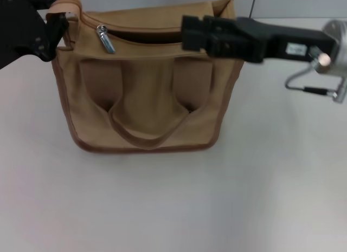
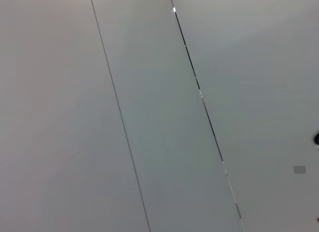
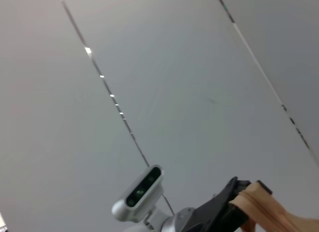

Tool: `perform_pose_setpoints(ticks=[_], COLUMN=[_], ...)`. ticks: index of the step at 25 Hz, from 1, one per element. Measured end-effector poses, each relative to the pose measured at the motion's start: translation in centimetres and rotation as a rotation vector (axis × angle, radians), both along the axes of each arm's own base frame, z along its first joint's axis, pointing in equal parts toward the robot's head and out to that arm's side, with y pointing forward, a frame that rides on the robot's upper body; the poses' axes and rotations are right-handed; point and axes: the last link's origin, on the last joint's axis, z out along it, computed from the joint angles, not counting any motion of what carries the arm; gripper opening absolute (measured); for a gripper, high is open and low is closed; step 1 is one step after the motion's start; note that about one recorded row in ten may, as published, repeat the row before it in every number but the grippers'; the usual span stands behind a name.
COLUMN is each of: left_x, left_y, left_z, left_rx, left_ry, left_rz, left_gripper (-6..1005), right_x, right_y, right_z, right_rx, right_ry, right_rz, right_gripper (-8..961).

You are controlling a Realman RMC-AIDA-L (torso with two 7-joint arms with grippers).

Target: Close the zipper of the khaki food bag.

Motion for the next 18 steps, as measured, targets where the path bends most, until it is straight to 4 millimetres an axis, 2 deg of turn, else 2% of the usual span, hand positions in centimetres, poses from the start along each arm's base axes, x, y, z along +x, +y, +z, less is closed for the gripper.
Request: perform_pose_setpoints(ticks=[4,13,18], left_x=[0.2,0.6,0.8], left_y=[0.1,0.3,0.4], left_z=[0.0,-0.1,-0.1], left_rx=[0.002,-0.002,-0.006], left_ry=[-0.008,-0.014,-0.018], left_rz=[-0.007,-0.017,-0.019], left_gripper=[24,24,25], right_x=[-2.1,-4.3,-4.8], right_y=[1.5,2.8,3.5], right_z=[-1.0,-2.8,-3.6], right_rx=[-0.035,-0.056,-0.041], right_ry=[-0.071,-0.187,-0.233], right_rz=[-0.011,-0.007,-0.027], right_gripper=[722,718,715])
